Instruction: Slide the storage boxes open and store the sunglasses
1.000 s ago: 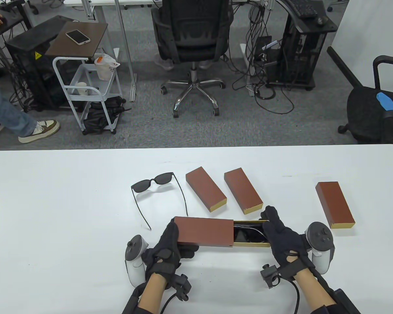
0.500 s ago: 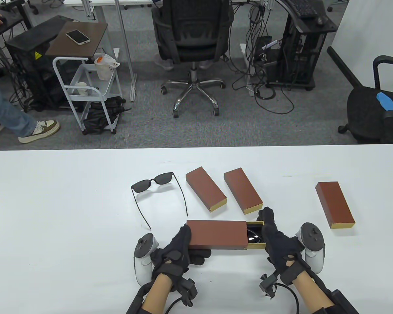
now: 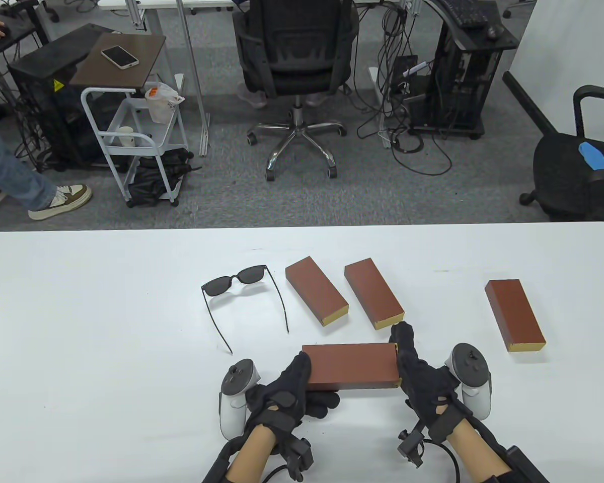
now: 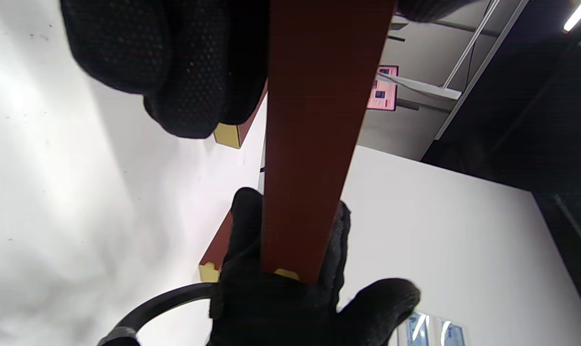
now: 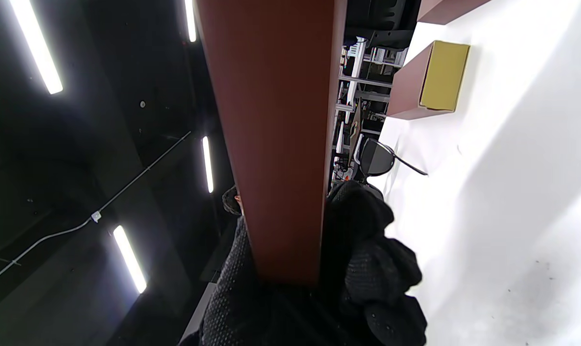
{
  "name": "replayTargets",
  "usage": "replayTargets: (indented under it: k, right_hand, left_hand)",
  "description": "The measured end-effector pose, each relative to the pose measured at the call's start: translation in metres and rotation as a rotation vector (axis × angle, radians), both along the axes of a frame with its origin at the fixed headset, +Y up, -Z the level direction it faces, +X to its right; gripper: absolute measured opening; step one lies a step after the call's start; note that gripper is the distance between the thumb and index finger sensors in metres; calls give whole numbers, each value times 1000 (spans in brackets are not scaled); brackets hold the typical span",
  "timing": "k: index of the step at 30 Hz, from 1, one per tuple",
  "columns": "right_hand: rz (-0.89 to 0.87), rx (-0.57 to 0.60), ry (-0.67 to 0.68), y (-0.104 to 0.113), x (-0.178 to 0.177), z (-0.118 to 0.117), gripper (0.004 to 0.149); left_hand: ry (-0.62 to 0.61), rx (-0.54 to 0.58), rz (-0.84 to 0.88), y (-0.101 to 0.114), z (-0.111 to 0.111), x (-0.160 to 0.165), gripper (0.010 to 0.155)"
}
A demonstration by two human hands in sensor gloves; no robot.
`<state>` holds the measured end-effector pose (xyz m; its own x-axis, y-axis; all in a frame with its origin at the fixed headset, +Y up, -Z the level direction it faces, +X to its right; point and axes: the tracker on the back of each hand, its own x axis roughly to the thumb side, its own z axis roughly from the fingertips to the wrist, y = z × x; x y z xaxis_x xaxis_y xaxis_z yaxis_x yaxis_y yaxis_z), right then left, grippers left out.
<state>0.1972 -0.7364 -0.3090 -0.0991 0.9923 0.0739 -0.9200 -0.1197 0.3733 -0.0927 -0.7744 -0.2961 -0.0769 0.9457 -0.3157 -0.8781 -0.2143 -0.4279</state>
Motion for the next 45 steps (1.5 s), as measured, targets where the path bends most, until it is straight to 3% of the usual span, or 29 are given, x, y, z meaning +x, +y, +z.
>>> replayTargets:
  k: [4,7,10,12,17,20,29,33,37,40,45]
  right_hand:
    - [6,-7,12,1,0,1,87]
    - [38,96,-74,9,3,0,85]
    - [206,309,-152,22,2,4,82]
    - [292,399,-63,29,-6,8,78]
    - [781,638,66,39,-33,22,81]
    - [920,738,32,38,-47,26,75]
    - [1044,729,29,34,-59,17,75]
    - [1121,687,-133,41,-36,-3,73]
    - [1249,654,-353,46,-4,-31,70]
    - [1305,535,-530,43,24,-50,70]
    - [1333,309,-693,29,56,-67,69]
  left_hand:
    - [0,-3,6,-1,-1,-2,82]
    - [-12,0,42,0,-5,-7,81]
    - [-3,37,-5,1,-8,-13,81]
    - [20,50,-44,0,-9,-15,80]
    - [69,29,-68,-3,-10,-21,79]
    - [88,45,-116,-3,-12,-27,79]
    - [199,146,-310,1,-15,-39,74]
    - [306,256,-449,16,-13,-47,70]
    - [435,406,-787,32,-9,-51,69]
    - [452,508,-980,40,-8,-50,69]
    - [444,521,-1033,43,-8,-48,70]
